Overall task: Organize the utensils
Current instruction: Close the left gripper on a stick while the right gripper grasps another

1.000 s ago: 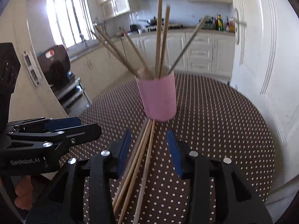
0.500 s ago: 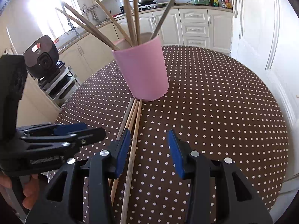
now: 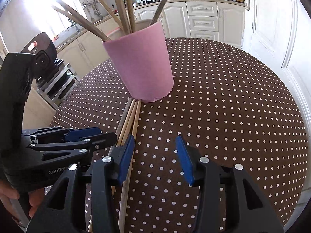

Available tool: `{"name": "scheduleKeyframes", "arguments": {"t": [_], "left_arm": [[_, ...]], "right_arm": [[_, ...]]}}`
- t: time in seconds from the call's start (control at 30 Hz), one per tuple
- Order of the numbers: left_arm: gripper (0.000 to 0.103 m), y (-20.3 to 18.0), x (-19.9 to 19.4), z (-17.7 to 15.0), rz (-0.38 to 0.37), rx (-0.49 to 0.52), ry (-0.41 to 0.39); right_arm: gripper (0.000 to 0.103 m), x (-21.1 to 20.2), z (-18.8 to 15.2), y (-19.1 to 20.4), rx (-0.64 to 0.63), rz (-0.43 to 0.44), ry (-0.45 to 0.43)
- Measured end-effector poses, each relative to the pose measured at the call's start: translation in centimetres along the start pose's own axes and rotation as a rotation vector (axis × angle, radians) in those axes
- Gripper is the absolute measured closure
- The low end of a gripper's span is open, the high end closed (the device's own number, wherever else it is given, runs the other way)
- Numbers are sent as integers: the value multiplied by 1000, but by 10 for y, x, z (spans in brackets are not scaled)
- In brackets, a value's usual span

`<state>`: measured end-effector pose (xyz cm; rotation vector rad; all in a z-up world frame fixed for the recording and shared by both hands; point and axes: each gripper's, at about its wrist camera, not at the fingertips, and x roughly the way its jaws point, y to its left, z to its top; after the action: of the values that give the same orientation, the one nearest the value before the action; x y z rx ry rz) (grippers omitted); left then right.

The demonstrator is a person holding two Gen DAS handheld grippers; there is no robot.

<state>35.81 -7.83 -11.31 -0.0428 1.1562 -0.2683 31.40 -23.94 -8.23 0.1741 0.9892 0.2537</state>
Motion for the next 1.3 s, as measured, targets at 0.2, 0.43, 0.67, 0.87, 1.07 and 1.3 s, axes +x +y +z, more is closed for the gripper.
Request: {"name": "scheduleKeyframes", "arguments": {"t": [0.2, 0.43, 0.67, 0.87, 1.07, 1.3], "left_arm": [[67, -10, 14, 25, 22, 12, 4], [78, -8, 21, 34, 9, 54, 20], [83, 7, 10, 35, 19, 72, 49], [84, 16, 6, 31, 13, 65, 40], [85, 19, 5, 27, -4, 54, 28], [92, 22, 5, 22, 10, 56, 27]], "right_arm": [[60, 4, 5, -4, 4, -4, 25], [60, 11, 6, 3, -29, 0, 85], [60, 20, 13, 12, -80, -5, 143], [61, 27, 23, 18, -127, -48, 195], [63, 29, 27, 28, -142, -58, 200], [64, 46, 25, 35, -160, -60, 212]]}}
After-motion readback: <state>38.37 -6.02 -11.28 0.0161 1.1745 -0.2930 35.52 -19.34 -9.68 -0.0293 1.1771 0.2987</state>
